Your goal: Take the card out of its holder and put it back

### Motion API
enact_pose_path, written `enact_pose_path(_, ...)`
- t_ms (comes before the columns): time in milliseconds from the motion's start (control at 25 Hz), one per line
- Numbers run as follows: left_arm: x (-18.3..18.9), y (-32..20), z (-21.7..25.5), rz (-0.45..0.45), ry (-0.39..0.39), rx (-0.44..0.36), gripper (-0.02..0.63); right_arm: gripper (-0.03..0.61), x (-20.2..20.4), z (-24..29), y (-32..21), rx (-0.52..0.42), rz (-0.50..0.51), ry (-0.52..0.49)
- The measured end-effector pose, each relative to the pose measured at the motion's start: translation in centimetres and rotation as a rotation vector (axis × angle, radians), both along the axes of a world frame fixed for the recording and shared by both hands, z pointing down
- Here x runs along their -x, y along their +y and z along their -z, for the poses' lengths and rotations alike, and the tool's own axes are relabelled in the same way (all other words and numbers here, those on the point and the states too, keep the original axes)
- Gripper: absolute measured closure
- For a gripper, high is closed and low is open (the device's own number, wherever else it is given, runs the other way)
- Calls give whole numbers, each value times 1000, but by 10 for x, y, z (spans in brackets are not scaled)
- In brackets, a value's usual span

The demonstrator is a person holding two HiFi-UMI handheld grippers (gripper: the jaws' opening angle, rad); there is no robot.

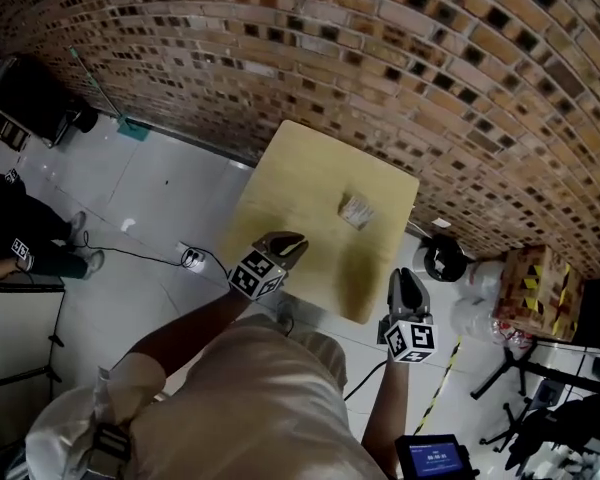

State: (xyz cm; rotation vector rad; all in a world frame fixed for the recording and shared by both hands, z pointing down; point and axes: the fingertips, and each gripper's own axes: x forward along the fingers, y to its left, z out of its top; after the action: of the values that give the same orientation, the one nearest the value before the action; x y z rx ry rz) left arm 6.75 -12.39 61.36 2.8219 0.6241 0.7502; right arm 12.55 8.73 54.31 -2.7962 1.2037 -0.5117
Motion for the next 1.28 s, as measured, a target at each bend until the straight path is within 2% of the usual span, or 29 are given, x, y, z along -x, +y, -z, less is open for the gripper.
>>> enact_pose_path(320,-24,-1,-12,9,-21,6,543,517,-17,-21,-10,49,44,-31)
enact_pose_path(520,-35,1,-11,29,-32,-17,541,517,-38,-37,-14,70,99,-40)
enact_pose_path(800,-50,2,-15,135,-66,-35,540,511,-79,-57,-23,85,224,-75)
enact_pose_path(1280,-84,21,-20,346,-123,-46,535,500,-143,-121,-58,185,516,-150)
